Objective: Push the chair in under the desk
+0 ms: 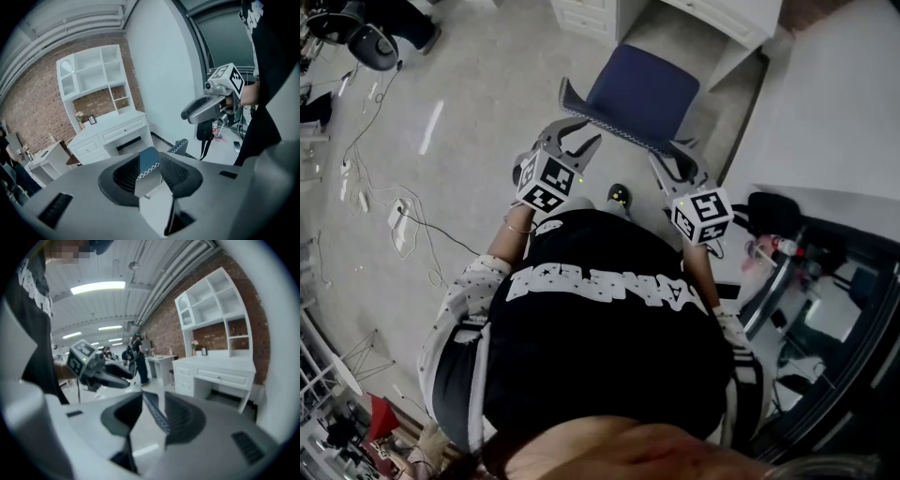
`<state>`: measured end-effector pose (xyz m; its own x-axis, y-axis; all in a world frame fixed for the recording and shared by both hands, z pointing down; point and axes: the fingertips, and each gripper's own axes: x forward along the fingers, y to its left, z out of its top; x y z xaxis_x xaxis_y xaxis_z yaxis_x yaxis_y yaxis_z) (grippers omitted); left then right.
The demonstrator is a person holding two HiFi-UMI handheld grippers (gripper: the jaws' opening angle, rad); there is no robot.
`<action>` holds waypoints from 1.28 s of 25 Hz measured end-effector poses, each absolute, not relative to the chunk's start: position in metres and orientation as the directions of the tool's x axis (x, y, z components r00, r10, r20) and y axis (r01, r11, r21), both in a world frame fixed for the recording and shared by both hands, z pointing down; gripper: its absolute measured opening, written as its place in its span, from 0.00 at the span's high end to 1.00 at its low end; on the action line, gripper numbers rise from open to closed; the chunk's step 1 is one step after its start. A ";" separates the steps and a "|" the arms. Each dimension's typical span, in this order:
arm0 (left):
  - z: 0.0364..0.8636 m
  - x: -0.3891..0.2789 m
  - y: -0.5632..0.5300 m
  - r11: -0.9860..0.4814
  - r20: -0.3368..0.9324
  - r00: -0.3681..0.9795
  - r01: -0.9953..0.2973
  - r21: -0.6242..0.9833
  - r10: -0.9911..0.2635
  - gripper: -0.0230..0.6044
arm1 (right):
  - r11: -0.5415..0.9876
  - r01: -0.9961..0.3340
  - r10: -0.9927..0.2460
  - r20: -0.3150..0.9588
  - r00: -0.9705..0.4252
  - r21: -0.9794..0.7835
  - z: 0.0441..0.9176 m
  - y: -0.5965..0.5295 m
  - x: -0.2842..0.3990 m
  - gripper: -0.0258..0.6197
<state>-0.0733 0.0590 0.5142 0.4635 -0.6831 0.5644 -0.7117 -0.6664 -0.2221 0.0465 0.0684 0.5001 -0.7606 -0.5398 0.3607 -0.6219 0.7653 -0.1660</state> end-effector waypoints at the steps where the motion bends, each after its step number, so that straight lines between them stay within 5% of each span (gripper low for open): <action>1: 0.518 -0.074 0.057 -0.675 0.577 0.459 -0.699 -0.235 -0.676 0.71 | 0.765 -0.623 -0.536 0.374 -0.757 -0.162 0.503 0.069 0.046 0.73; 20: 0.601 -0.087 0.025 -0.880 0.774 0.456 -0.393 -0.267 -0.439 0.66 | 0.733 -0.680 -0.493 0.696 -0.522 0.010 0.582 0.051 0.020 0.68; 32: 0.617 -0.083 0.017 -0.912 0.784 0.481 -0.312 -0.266 -0.393 0.69 | 0.701 -0.707 -0.500 0.773 -0.390 0.096 0.607 0.042 0.028 0.69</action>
<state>-0.0834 0.0171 0.6166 0.4806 -0.3927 0.7841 -0.3116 -0.9123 -0.2659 0.0281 0.0423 0.6070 -0.3904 -0.4996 0.7733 -0.7071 0.7006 0.0957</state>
